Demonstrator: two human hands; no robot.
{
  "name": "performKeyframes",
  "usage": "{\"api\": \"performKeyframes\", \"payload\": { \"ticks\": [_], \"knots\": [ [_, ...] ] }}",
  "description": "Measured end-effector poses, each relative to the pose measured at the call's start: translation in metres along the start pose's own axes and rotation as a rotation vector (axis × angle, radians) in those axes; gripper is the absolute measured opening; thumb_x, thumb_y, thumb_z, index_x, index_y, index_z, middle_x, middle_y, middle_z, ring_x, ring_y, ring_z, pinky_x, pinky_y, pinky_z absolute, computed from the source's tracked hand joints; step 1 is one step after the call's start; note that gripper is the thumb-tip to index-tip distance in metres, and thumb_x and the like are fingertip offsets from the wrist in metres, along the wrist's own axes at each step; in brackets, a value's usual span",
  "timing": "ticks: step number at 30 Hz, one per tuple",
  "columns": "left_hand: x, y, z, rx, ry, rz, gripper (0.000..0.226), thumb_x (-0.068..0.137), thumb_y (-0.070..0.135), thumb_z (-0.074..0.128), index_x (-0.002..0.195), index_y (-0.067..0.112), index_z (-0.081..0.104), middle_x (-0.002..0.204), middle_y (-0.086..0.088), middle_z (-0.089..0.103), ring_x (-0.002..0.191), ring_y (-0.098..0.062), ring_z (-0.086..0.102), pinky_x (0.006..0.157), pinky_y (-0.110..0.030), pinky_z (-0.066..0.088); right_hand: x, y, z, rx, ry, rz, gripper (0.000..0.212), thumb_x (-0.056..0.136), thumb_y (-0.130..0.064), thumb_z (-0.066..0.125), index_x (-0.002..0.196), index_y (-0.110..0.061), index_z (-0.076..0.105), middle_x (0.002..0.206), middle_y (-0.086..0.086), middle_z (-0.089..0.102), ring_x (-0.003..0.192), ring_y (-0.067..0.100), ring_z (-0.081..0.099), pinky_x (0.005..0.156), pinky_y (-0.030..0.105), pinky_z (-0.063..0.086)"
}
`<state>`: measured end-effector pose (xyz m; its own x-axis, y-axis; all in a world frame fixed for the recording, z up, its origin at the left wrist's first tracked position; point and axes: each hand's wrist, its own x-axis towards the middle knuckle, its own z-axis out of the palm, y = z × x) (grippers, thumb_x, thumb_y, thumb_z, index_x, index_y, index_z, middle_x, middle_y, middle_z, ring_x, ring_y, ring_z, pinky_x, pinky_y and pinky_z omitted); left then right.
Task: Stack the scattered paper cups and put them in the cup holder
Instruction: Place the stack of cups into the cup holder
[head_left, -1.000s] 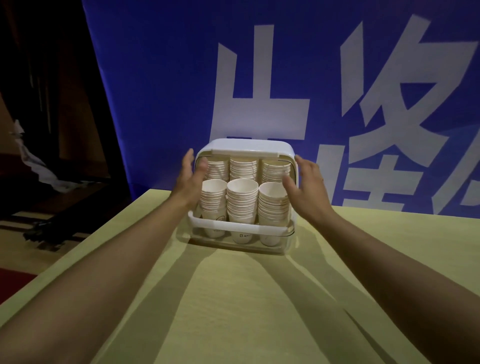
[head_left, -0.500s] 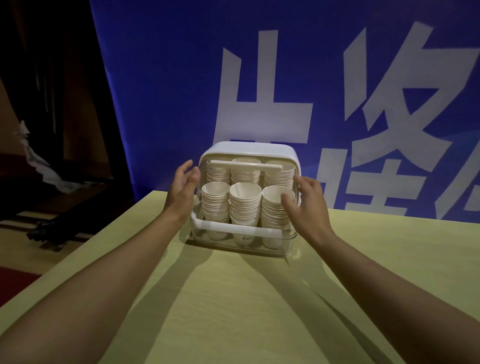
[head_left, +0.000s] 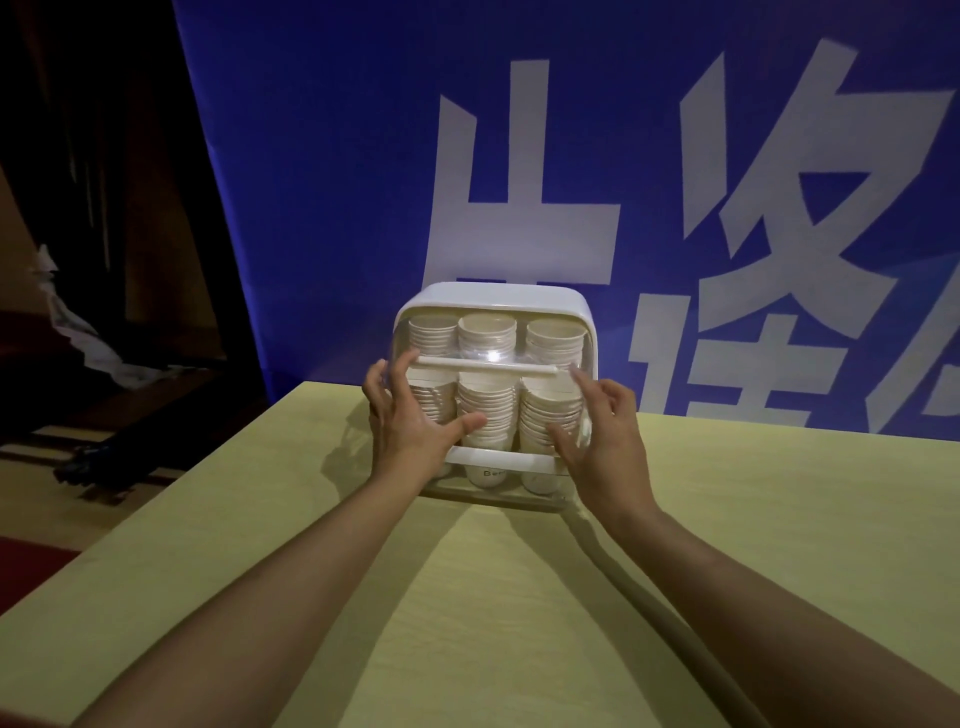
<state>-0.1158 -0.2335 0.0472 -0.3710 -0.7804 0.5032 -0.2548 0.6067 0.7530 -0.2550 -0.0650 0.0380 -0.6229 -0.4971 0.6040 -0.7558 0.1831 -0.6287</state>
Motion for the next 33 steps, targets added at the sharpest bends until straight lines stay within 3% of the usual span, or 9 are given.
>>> {"api": "performKeyframes", "payload": {
  "ticks": [3, 6, 10, 15, 19, 23, 33],
  "knots": [
    [0.003, -0.003, 0.0, -0.002, 0.02, -0.002, 0.106, 0.058, 0.047, 0.095, 0.136, 0.048, 0.022, 0.154, 0.003, 0.011, 0.139, -0.032, 0.035, 0.103, -0.046, 0.048, -0.004, -0.002, 0.001, 0.005, 0.001, -0.014, 0.064, 0.092, -0.026, 0.072, 0.145, -0.044, 0.042, 0.145, -0.005, 0.033, 0.12, 0.004, 0.036, 0.103, 0.026, 0.046],
    [0.003, -0.002, -0.001, -0.025, 0.016, -0.001, 0.103, 0.059, 0.045, 0.095, 0.132, 0.05, 0.023, 0.153, 0.004, 0.012, 0.14, -0.031, 0.033, 0.106, -0.049, 0.047, 0.006, -0.009, -0.001, 0.058, 0.026, 0.039, 0.072, 0.087, -0.037, 0.076, 0.147, -0.043, 0.037, 0.142, -0.003, 0.033, 0.123, 0.009, 0.035, 0.101, 0.023, 0.039],
    [0.006, 0.003, 0.0, -0.014, 0.019, -0.003, 0.1, 0.061, 0.052, 0.091, 0.135, 0.044, 0.023, 0.156, 0.006, 0.009, 0.144, -0.029, 0.026, 0.105, -0.041, 0.043, 0.034, -0.033, -0.001, -0.21, -0.031, -0.052, 0.052, 0.087, -0.057, 0.066, 0.136, -0.046, 0.051, 0.148, -0.003, 0.034, 0.133, 0.024, 0.029, 0.106, 0.042, 0.035],
    [0.004, 0.008, 0.003, -0.009, 0.066, -0.009, 0.098, 0.064, 0.051, 0.09, 0.135, 0.039, 0.024, 0.156, 0.004, 0.011, 0.142, -0.029, 0.03, 0.107, -0.048, 0.045, 0.054, -0.048, 0.0, -0.287, -0.043, -0.082, 0.025, 0.095, -0.044, 0.063, 0.117, -0.034, 0.069, 0.135, -0.007, 0.05, 0.128, 0.023, 0.033, 0.099, 0.04, 0.036],
    [0.0, 0.007, 0.005, 0.0, 0.094, 0.003, 0.096, 0.063, 0.054, 0.089, 0.132, 0.04, 0.024, 0.155, 0.003, 0.013, 0.139, -0.031, 0.033, 0.109, -0.054, 0.042, 0.048, -0.047, -0.002, -0.273, -0.024, -0.109, 0.027, 0.095, -0.042, 0.063, 0.119, -0.031, 0.07, 0.127, -0.006, 0.053, 0.123, 0.019, 0.037, 0.097, 0.04, 0.04],
    [-0.005, 0.003, 0.002, 0.05, 0.089, 0.042, 0.096, 0.064, 0.062, 0.084, 0.133, 0.04, 0.022, 0.156, 0.002, 0.012, 0.14, -0.031, 0.03, 0.114, -0.053, 0.035, 0.035, -0.044, 0.001, -0.204, 0.055, -0.128, 0.03, 0.094, -0.04, 0.065, 0.122, -0.031, 0.07, 0.119, -0.007, 0.056, 0.118, 0.017, 0.038, 0.095, 0.034, 0.034],
    [-0.01, -0.001, 0.006, 0.056, 0.078, 0.042, 0.094, 0.069, 0.057, 0.083, 0.135, 0.036, 0.02, 0.158, 0.0, 0.009, 0.144, -0.029, 0.024, 0.118, -0.054, 0.028, 0.024, -0.035, 0.012, -0.235, 0.159, -0.217, 0.025, 0.091, -0.035, 0.069, 0.114, -0.026, 0.074, 0.111, -0.001, 0.061, 0.111, 0.017, 0.041, 0.089, 0.043, 0.041]
  ]
}}
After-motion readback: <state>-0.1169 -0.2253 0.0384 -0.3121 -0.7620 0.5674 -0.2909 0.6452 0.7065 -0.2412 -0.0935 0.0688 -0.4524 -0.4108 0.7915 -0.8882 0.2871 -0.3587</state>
